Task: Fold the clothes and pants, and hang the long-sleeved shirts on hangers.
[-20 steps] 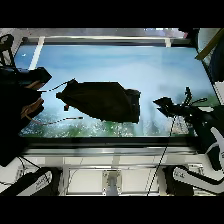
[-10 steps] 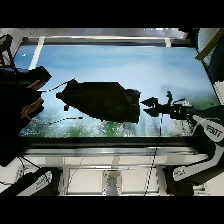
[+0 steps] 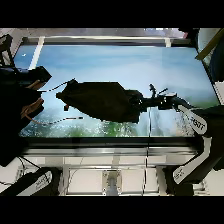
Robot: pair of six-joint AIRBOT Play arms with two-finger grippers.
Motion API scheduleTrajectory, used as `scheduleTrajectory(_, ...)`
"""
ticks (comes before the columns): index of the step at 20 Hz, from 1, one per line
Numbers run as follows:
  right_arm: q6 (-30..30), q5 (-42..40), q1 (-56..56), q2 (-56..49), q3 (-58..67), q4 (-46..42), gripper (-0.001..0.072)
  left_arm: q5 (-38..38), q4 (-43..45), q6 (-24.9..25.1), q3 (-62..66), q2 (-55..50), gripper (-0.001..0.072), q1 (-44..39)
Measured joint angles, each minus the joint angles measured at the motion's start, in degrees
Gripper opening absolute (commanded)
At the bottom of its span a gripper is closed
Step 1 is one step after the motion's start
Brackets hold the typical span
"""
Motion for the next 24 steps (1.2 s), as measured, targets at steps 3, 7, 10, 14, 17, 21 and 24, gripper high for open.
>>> scheduleTrajectory(3,1.18,1.68,0.94,-0.17,2.86,-0.72,0.0008,0.00,0.00,0.00,0.00,0.00,0.0693,0.00)
scheduleTrajectory(7,1.81,7.72,-2.82,2.12,9.88,-1.27,0.0007,0.00,0.00,0.00,0.00,0.02,0.0693,0.00)
scheduleTrajectory(10,4.55,12.04,-10.34,6.60,16.68,-3.43,0.0007,0.00,0.00,0.00,0.00,0.02,0.0693,0.00)
scheduleTrajectory(14,12.28,18.23,-25.57,14.88,26.14,-10.43,0.0006,0.02,0.00,0.00,0.00,0.04,0.0693,0.00)
scheduleTrajectory(17,18.73,23.93,-38.71,20.48,32.70,-17.20,0.0006,0.02,0.00,0.00,0.00,0.04,0.0693,0.00)
scheduleTrajectory(21,24.61,32.46,-57.81,25.51,39.36,-26.10,0.0006,0.02,-0.31,0.00,0.00,0.04,0.0693,0.00)
scheduleTrajectory(24,26.99,37.57,-71.36,27.69,41.48,-30.45,0.0006,0.02,-0.98,0.00,0.00,0.04,0.0693,0.00)
